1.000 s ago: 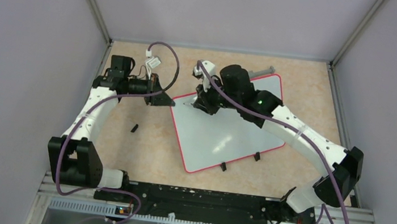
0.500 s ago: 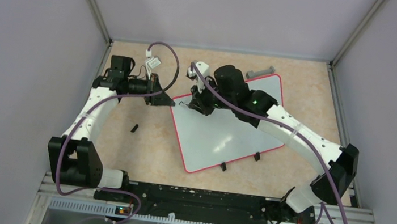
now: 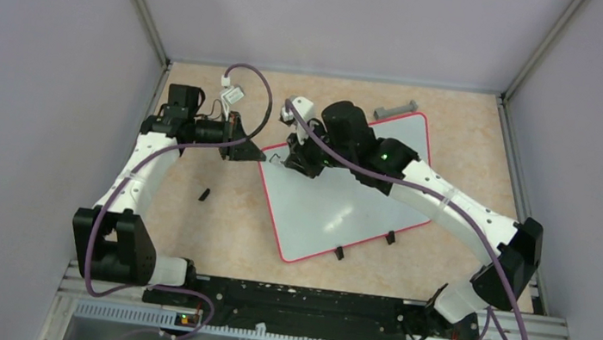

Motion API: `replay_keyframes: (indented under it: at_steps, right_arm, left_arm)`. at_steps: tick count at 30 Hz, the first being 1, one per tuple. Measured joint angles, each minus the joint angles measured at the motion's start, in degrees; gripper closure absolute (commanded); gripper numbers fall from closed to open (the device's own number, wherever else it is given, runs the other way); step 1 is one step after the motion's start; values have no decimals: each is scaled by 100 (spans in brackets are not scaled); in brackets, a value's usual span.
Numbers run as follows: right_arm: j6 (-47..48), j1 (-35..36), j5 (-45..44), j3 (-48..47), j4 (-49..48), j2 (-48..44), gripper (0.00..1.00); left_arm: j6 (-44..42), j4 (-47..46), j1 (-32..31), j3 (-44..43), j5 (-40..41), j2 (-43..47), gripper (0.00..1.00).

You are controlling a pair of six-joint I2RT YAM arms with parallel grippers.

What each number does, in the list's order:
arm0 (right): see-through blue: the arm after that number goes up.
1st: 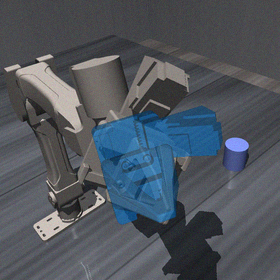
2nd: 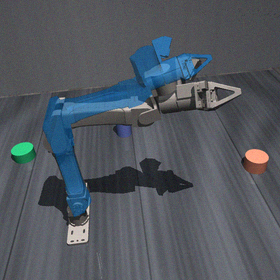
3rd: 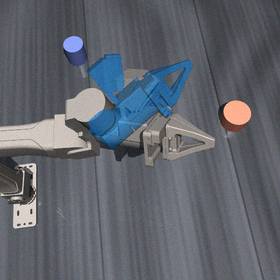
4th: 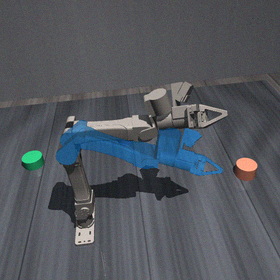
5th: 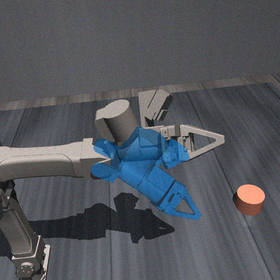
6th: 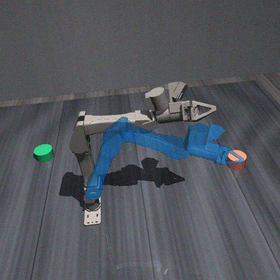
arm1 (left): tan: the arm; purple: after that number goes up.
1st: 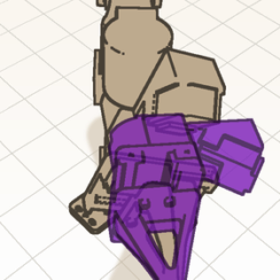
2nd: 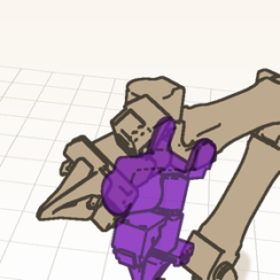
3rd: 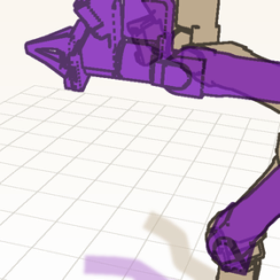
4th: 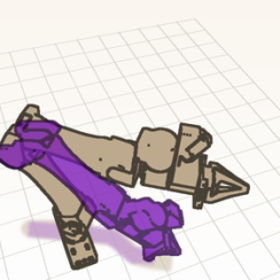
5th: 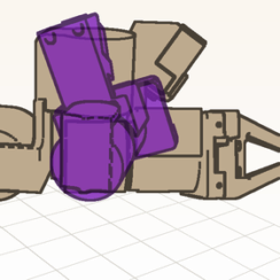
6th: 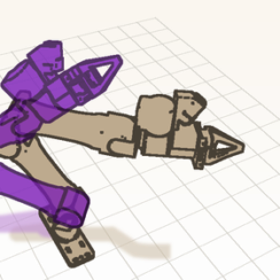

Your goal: Write a sentence on the whiteboard

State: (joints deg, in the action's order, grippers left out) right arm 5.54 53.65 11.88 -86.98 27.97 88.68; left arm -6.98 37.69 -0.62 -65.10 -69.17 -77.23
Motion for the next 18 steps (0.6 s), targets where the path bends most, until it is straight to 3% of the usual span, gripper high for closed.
replay_keyframes:
  at_steps: [18]
  right_arm:
    - [151,15,-83,535,168,-308,100]
  left_arm:
    - [0,-2,0,0,42,0,100]
